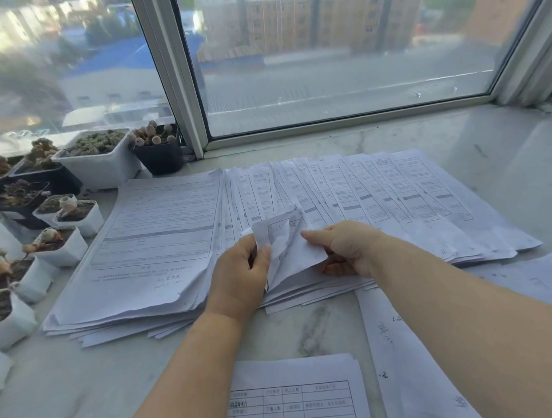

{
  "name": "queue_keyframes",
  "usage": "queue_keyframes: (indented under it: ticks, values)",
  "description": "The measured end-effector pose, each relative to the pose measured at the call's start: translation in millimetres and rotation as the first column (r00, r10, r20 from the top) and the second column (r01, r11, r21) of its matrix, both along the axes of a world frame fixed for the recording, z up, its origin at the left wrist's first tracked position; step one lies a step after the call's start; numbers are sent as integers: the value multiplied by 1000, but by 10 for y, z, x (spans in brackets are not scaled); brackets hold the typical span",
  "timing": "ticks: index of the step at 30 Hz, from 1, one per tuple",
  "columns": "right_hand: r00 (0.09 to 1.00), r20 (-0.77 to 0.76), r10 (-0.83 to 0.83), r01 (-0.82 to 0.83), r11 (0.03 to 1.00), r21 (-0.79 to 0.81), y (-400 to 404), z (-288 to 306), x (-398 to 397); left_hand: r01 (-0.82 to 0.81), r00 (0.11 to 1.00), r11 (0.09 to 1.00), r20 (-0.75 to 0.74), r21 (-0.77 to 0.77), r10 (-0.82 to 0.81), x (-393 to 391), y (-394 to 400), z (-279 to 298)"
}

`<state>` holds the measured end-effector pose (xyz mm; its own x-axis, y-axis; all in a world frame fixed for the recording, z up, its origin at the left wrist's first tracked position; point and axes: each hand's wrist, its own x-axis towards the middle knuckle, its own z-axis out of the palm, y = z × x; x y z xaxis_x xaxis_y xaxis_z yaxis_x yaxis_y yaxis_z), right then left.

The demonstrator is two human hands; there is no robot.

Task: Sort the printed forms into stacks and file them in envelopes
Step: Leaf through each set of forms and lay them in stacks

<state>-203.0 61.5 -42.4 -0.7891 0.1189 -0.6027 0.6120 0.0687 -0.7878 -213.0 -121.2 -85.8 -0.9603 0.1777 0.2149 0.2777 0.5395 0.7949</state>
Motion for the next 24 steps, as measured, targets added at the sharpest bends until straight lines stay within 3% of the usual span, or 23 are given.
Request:
queue_keyframes:
  ticks: [3, 5, 7, 8, 10, 13, 19, 24]
  values:
    - [988, -63, -140, 136, 988, -73, 149, 168, 139, 153, 972, 987, 172, 42, -158, 60, 20, 96]
    - [948, -152, -280, 279, 960, -28, 324, 291, 335, 305, 939, 936, 216, -175, -266, 106, 32, 116]
    - [905, -257, -340, 368, 927, 70, 451, 389, 628, 403, 915, 785, 202, -470, -348, 221, 44, 148]
    - [899, -291, -326, 372, 920, 120, 466, 421, 817, 413, 909, 747, 180, -521, -377, 309, 26, 160]
    - [923, -301, -240, 303, 935, 183, 401, 441, 1257, 348, 929, 809, 62, -474, -364, 533, -35, 232]
    - [983, -178, -48, 85, 974, 209, 117, 380, 1946, 302, 936, 886, -67, -352, -346, 1046, -232, 373]
    - [974, -112, 196, -154, 940, 304, -527, 137, 3116, 350, 931, 890, 2, -292, -366, 2564, -894, 355]
    - [964, -87, 253, -150, 779, 609, -754, 19, 3746, 470, 880, 835, 74, -287, -470, 3362, -1047, 262]
